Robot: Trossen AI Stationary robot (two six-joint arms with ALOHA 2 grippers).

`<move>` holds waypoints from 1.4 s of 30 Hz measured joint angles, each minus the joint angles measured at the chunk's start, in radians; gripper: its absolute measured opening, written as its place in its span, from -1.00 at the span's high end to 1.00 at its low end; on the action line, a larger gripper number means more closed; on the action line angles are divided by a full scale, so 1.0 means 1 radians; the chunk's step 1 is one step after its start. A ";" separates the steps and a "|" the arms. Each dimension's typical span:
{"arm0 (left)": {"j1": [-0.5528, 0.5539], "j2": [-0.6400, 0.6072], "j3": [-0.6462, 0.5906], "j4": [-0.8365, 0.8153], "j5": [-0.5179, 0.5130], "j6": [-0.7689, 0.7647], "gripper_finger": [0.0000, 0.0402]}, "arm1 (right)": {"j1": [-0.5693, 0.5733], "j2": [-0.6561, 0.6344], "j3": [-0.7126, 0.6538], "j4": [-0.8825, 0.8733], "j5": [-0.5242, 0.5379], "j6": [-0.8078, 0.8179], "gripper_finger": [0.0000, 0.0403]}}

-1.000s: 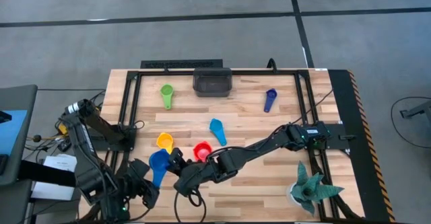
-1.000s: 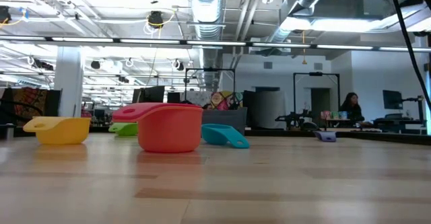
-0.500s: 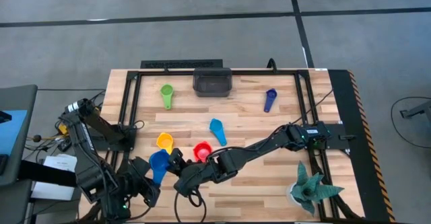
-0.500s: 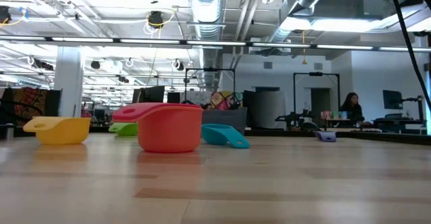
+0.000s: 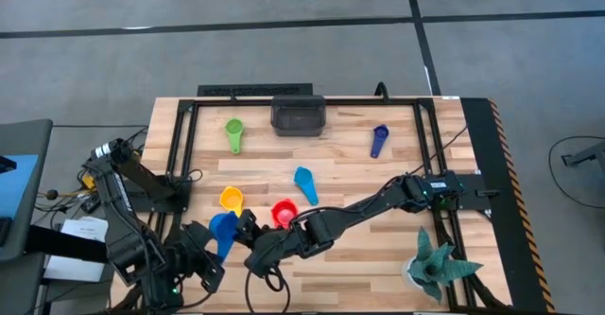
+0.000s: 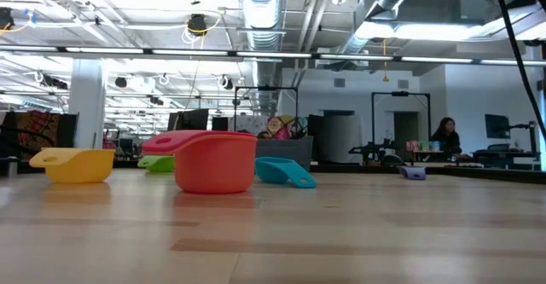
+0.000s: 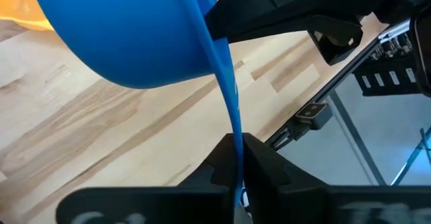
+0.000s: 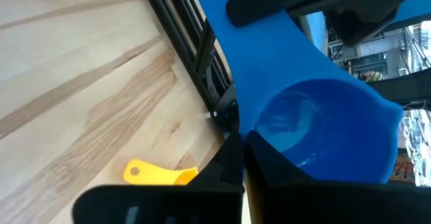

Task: Nest measuring cups in basket
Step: Stack the blue measuring cup on top of the red measuring cup

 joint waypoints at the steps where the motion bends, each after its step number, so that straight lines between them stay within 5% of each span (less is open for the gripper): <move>1: 0.000 0.000 0.000 0.000 0.000 0.007 0.97 | 0.000 0.000 0.000 0.000 0.000 0.000 0.94; 11: 0.000 0.000 0.000 -0.002 -0.012 0.014 1.00 | 0.000 0.000 0.000 0.000 0.001 0.019 0.88; 22: -0.004 -0.005 0.000 -0.060 -0.124 -0.030 1.00 | -0.017 -0.022 0.000 -0.057 -0.003 0.259 0.56; 42: -0.014 -0.008 -0.128 0.006 -0.303 -0.142 1.00 | -0.114 -0.152 -0.003 -0.336 -0.293 0.695 0.45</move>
